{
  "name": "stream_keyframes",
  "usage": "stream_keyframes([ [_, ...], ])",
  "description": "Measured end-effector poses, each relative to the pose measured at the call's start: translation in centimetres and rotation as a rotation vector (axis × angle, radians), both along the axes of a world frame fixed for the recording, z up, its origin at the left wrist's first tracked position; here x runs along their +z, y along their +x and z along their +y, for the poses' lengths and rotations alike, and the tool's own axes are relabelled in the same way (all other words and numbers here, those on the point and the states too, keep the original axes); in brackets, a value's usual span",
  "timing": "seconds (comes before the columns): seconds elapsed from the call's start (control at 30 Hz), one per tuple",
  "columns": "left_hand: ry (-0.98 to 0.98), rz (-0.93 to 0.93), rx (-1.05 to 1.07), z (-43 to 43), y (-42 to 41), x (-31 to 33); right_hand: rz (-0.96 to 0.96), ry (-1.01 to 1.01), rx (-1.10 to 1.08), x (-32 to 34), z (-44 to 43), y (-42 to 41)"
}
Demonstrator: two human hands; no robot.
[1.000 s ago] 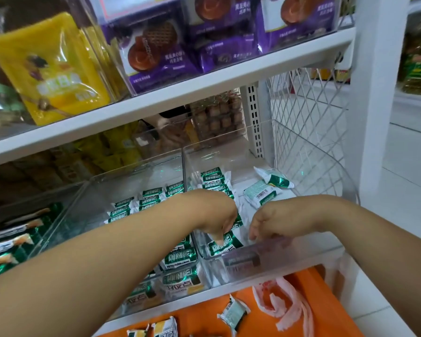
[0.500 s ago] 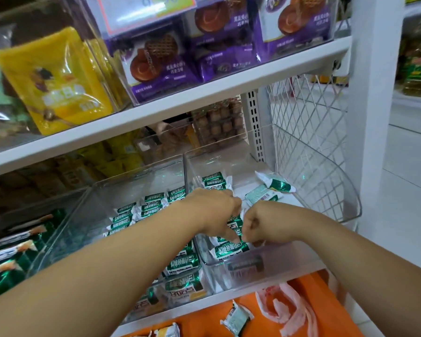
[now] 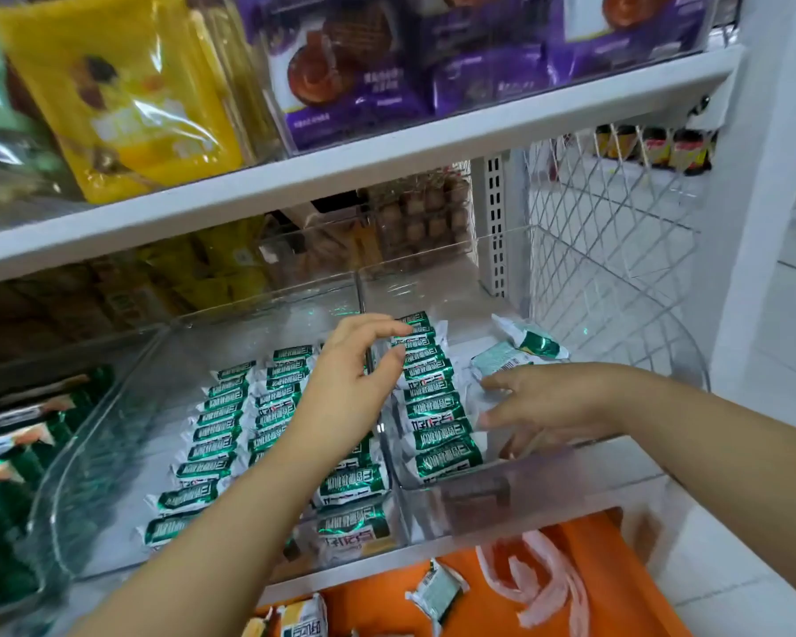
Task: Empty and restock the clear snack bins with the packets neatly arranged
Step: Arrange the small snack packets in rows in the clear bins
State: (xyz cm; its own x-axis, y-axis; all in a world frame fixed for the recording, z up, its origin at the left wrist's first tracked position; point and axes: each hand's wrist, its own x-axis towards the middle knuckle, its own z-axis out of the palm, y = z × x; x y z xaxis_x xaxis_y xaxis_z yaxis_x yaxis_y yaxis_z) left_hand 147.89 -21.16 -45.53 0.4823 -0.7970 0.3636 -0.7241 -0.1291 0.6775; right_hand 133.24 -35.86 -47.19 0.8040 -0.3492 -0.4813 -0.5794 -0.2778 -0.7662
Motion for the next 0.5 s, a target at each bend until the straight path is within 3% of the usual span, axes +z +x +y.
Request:
stream_keyframes([
  [0.13,-0.186,0.150,-0.034,0.0,-0.1,-1.2,0.076,-0.075,0.077,0.0,0.9,1.8],
  [0.27,-0.198,0.214,-0.028,0.2,-0.1,-1.2,0.092,0.000,-0.001,-0.6,1.3,2.7],
  [0.4,-0.195,0.247,-0.030,0.4,-0.4,-1.0,0.031,0.261,-0.145,-0.7,0.4,1.9],
  [0.5,-0.205,0.263,-0.034,0.5,-0.4,-0.9,0.054,0.163,-0.091,-0.6,1.0,1.9],
])
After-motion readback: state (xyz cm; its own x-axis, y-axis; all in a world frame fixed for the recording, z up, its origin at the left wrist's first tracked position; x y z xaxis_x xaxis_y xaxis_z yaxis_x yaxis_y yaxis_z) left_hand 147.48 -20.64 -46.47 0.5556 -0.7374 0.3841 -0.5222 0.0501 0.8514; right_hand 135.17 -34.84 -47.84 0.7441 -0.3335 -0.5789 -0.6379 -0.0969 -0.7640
